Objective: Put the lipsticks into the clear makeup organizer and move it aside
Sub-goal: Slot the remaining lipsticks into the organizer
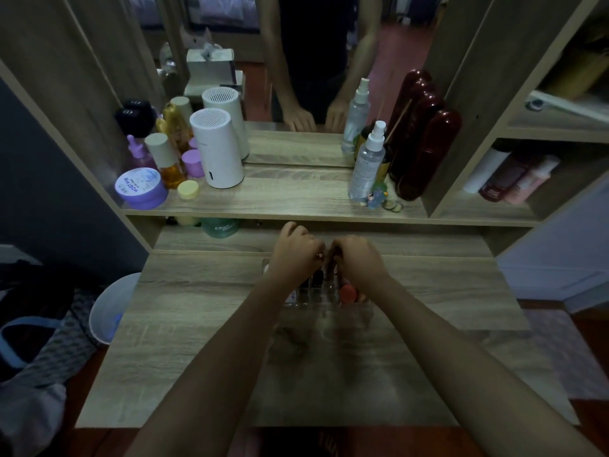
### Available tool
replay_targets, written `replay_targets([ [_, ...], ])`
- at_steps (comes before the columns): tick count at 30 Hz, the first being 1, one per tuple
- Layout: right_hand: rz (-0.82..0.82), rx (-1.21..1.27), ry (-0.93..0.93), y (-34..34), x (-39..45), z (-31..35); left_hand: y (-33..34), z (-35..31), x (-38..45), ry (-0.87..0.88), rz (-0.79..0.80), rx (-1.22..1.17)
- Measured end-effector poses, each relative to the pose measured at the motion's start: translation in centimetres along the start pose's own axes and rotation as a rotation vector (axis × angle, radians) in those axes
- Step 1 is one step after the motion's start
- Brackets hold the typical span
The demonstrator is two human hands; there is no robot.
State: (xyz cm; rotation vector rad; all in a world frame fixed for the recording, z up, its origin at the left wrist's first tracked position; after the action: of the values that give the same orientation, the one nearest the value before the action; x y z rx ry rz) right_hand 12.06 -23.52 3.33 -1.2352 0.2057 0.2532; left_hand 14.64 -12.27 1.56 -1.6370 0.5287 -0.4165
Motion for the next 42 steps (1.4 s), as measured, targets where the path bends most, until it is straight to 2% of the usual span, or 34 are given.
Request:
replay_targets([
  [9, 0.061, 0.019, 0.024, 0.1, 0.7, -0.6, 0.3, 0.0, 0.2, -0.028, 0.016, -0.006],
  [31, -0.005, 0.07, -0.027, -0.2, 0.3, -0.9, 1.0, 0.4, 0.2, -0.032, 0.009, -0.064],
  [36, -0.052, 0.13, -0.021, -1.2, -0.1, -1.4, 0.1, 1.2, -0.7, -0.047, -0.074, -0.136],
  [42, -0.213, 0.171, 0.034, -2.7, -1.9, -4.8, -1.0, 5.3, -4.9, -0.153, -0.274, -0.407],
])
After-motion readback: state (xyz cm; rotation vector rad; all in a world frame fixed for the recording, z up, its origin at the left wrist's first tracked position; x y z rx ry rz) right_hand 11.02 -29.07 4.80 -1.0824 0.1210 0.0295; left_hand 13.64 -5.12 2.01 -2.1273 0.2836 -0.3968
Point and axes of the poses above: each hand's wrist, its own x-axis towards the middle knuckle, its own y-axis out of the palm, z = x × y, the point moved 4 cm from there along x, towards the middle knuckle, and after that the axes turned 11 degrees about z, right-handed, at the moved point
